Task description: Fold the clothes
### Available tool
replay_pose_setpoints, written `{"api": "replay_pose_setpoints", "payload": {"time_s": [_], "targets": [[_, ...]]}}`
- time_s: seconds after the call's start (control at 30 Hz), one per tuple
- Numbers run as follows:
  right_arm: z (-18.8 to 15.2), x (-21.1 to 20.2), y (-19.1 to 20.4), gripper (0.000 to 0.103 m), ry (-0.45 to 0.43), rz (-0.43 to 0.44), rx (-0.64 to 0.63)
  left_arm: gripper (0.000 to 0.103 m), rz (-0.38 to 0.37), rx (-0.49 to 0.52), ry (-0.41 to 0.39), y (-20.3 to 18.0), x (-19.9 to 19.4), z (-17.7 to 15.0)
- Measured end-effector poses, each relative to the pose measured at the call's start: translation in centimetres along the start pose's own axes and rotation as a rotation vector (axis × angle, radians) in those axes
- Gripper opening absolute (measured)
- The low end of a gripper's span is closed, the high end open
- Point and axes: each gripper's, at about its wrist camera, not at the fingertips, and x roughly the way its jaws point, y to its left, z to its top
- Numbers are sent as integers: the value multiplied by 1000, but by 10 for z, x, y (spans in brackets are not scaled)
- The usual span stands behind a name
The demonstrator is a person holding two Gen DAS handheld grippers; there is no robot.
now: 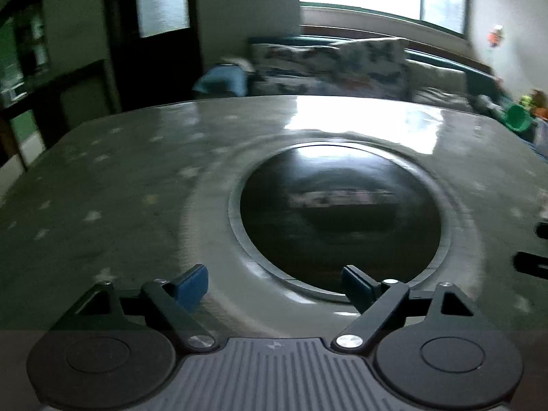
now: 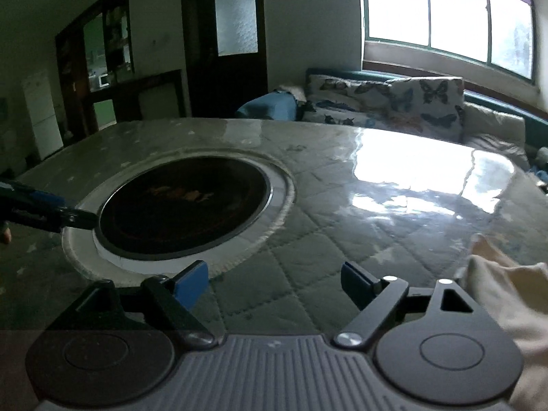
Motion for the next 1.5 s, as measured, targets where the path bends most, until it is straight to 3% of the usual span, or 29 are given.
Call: {"api": "replay_pose_setpoints", "payload": {"time_s": [0.3,0.47,0.7,0.93,1.5], "targets": [[3,21,5,93,21,8,-11,90,107,-110,-15,55,7,-16],[4,32,10,102,25,2,-17,94,124,-136,-47,69,7,-21],[7,46,15,103,65,-14,-31,103,125,-157,-56,75,13,-22],[3,53,28,103,92,-64,-103,103,120,-163,-58,75,15,-22],[3,56,27,103,90,-62,-102,103,122,-161,-55,75,20,-20]]}}
